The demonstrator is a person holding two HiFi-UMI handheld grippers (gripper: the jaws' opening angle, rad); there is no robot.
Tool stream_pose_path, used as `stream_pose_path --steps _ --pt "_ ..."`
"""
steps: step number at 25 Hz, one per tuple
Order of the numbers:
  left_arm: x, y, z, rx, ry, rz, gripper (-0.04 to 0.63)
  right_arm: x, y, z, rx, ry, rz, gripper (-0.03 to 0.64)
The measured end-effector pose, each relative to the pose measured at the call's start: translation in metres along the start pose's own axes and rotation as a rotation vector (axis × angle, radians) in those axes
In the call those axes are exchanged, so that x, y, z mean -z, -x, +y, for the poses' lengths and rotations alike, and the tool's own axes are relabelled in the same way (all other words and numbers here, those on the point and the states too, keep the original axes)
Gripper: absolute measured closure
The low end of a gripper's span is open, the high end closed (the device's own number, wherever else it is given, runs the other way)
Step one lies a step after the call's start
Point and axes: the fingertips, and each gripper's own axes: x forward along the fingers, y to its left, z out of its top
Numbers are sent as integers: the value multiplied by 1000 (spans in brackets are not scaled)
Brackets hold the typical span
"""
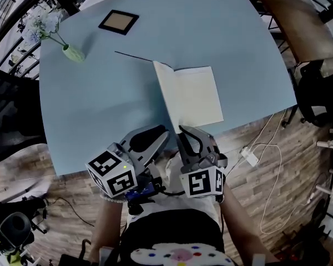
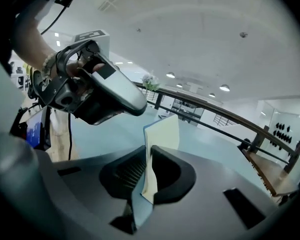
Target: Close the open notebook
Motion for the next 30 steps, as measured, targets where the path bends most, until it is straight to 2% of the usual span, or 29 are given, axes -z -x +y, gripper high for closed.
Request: stream_pose_path --steps 5,12,19,26,30 --pt "-11 6 1 -29 -53 -11 545 6 9 -19 50 -139 -20 563" --pt "-22 9 3 -35 -75 -33 558 25 21 -49 120 -329 10 568" --pt "-25 11 2 -56 -135 -21 566 74 28 -79 234 -537 62 569" --pt "-24 16 4 -58 -143 -15 568 113 22 -92 301 -650 138 569" --pt "-25 21 7 -67 -147 -17 568 132 17 -94 339 -657 199 568"
